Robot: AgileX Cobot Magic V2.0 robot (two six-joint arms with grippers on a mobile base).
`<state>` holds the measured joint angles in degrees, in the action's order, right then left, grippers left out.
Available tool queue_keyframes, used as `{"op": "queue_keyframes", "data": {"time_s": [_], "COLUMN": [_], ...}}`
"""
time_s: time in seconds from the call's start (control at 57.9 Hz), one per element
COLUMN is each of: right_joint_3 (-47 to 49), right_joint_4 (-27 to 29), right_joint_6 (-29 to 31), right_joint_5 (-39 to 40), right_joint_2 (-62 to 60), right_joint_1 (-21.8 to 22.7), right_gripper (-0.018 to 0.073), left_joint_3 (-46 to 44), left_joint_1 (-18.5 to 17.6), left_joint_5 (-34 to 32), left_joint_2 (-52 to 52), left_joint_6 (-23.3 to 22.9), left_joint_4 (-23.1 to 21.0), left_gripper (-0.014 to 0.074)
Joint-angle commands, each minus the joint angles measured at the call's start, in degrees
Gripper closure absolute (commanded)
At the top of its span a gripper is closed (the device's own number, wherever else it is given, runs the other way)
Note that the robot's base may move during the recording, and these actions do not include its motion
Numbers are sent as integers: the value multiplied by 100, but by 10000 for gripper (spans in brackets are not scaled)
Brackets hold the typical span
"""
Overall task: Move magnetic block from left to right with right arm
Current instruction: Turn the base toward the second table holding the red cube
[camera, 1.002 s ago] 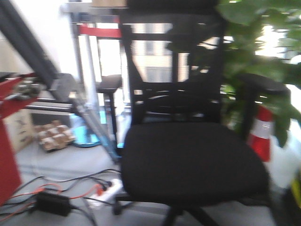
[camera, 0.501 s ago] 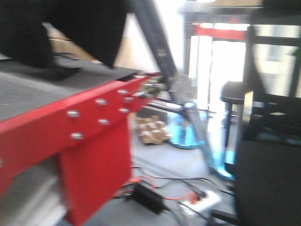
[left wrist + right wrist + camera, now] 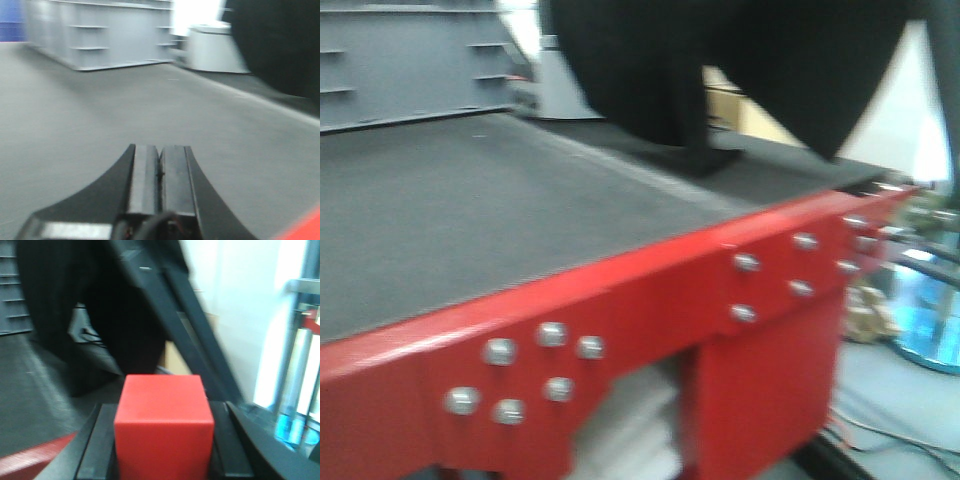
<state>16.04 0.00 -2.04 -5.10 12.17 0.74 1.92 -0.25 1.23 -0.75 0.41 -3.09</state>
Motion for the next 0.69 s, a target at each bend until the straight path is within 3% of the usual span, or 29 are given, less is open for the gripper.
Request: {"op": "queue_keyframes", "data": {"time_s": [0.0,0.674], "right_joint_3": [174,174], "right_joint_4": [-39,-39], "right_joint_6": [66,66], "right_joint_5": [510,510], "right_joint_2": [48,48], "right_joint_1": [31,31], "right_gripper": [232,232], "left_joint_3": [39,39], "left_joint_1": [-27,-27], "left_joint_5": [-446,-446], "left_joint_2": [-51,-51], "left_joint_6": [-41,-41], "left_joint_4": [-15,-15], "left_gripper": [722,722]}}
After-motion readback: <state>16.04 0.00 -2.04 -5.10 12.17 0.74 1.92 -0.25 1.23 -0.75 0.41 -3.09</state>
